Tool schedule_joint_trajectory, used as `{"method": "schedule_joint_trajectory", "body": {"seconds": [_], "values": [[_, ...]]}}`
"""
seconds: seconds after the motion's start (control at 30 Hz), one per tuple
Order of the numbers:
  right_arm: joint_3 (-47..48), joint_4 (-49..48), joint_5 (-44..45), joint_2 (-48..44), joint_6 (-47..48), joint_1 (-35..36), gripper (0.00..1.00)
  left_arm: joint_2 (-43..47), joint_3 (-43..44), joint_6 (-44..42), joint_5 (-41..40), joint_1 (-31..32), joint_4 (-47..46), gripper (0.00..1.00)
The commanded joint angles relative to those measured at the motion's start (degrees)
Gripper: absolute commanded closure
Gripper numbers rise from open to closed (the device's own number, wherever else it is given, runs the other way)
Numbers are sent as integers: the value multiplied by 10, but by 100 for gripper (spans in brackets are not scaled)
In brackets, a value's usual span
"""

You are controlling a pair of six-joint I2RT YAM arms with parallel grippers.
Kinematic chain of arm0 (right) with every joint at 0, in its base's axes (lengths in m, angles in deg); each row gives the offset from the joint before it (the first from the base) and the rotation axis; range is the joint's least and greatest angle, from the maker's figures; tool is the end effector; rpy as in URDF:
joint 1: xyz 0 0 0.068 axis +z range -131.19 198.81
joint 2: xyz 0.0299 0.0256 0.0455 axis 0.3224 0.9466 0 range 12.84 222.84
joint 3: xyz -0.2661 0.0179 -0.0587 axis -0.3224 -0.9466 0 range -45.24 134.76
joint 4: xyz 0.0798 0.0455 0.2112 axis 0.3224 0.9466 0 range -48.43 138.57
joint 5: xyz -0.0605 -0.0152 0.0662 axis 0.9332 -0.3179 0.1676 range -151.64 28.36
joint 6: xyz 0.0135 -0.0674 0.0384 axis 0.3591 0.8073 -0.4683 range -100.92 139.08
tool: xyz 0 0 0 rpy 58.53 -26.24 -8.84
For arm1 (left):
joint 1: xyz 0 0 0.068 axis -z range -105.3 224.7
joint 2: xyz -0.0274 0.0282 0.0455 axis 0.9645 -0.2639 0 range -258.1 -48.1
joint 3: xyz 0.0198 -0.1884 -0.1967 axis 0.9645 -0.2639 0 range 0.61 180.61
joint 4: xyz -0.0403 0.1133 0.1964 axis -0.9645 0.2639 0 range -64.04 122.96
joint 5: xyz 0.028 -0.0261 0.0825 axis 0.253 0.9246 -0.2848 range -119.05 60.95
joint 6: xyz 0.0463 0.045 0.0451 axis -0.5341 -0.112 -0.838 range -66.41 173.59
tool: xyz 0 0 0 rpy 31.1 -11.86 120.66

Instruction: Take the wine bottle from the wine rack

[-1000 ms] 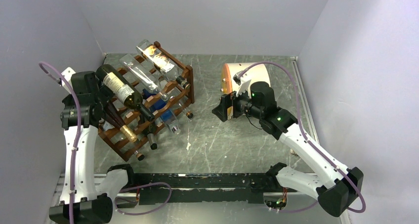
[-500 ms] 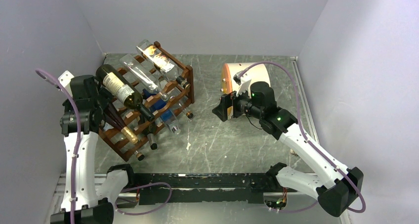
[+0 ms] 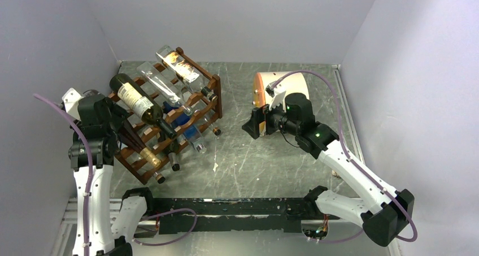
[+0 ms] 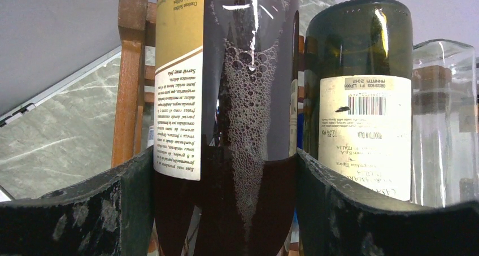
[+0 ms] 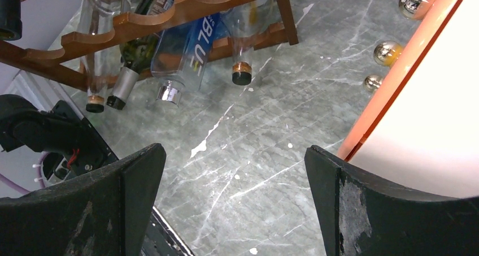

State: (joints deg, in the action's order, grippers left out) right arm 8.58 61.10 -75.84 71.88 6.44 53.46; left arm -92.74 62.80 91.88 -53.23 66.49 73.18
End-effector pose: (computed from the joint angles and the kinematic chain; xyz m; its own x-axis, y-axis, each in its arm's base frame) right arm 0.1773 0.1426 0.3223 -0.4969 -0.0854 -0.8636 -0.6412 0.7067 0.2990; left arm 0.1280 0.0464 0.3531 -0.0856 -0.5835 -0.8076 -0.6823 0.6250 -0.3793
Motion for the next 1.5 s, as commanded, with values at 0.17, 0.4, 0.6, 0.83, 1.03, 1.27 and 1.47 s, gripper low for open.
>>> {"method": "schedule_joint_trajectory", "body": {"seconds": [0.17, 0.4, 0.6, 0.83, 1.03, 1.27, 1.47], "values": [[-1, -20, -13, 9, -5, -2, 0, 30, 32, -18, -20, -3, -44, 87], [1, -25, -19, 17, -9, -2, 0, 35, 62, -12, -14, -3, -23, 93], [2, -26, -22, 22, -10, -2, 0, 40, 84, -7, -10, -3, -15, 93], [1, -31, -25, 26, -15, -3, 0, 45, 104, -9, -2, -3, -15, 93], [0, -32, -30, 31, -18, -3, 0, 37, 106, -8, 0, -3, -9, 93], [-4, -32, -28, 27, -11, -2, 0, 29, 141, -1, 14, -3, 5, 93], [-5, -37, -35, 31, -8, -3, 0, 24, 181, -1, 26, -3, 17, 93]]}}
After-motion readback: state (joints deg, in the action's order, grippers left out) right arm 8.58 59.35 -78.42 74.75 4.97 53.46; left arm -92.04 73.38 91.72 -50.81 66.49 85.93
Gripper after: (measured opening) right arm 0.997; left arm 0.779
